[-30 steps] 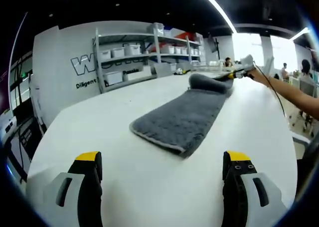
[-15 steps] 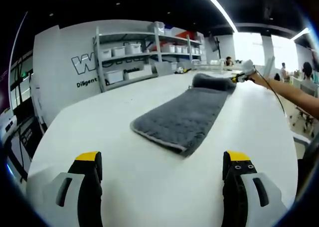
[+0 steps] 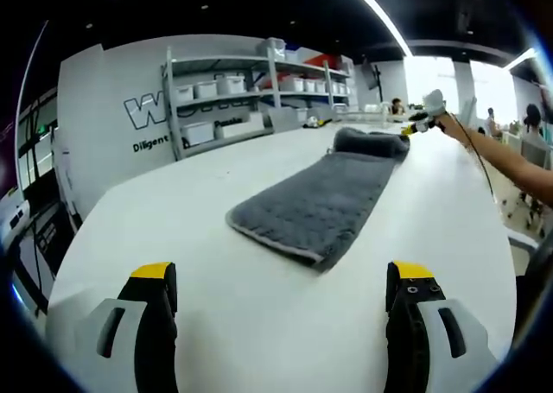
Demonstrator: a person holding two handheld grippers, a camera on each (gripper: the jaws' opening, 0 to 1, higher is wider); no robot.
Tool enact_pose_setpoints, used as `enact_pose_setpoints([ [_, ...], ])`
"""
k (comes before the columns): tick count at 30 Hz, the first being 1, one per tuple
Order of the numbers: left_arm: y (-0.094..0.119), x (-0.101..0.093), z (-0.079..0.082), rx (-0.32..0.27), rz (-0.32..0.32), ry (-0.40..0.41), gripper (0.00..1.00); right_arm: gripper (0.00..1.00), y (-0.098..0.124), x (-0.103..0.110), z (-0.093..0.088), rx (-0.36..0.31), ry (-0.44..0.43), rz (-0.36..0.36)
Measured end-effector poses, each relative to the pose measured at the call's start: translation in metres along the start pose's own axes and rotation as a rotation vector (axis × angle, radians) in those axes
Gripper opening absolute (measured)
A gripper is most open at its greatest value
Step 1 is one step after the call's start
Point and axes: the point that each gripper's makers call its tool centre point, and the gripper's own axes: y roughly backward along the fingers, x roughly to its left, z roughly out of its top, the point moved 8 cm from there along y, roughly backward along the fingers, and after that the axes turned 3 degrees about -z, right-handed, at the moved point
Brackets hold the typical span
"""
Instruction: Open the folded towel by lifting each exposed corner and separating the folded layers until the towel lies flat within the target outline without major curled edges
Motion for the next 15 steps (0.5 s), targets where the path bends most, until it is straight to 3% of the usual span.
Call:
enact_pose_setpoints([
  [2,0.000,0.000,0.000,-0.001,-0.001,0.000,0.99,0.70,-0.001,0.006,0.004,0.001,-0.013,0.040],
  [4,0.000,0.000,0.000,0.000,0.000,-0.002,0.99,0.67,0.006,0.021,0.005,0.005,-0.008,0.128],
  [8,0.000,0.002,0.001,-0.004,0.003,0.001,0.99,0.83,0.014,0.039,0.005,0.005,-0.033,0.238],
  [10,0.000,0.002,0.001,-0.003,0.004,0.004,0.99,0.87,0.015,0.044,0.008,0.007,-0.024,0.266],
  [13,0.000,0.002,0.001,-0.003,0.003,0.004,0.99,0.86,0.019,0.055,0.021,-0.071,-0.024,0.296],
  [15,0.000,0.002,0.001,-0.002,0.004,0.005,0.99,0.93,0.023,0.064,0.025,-0.069,-0.014,0.333],
])
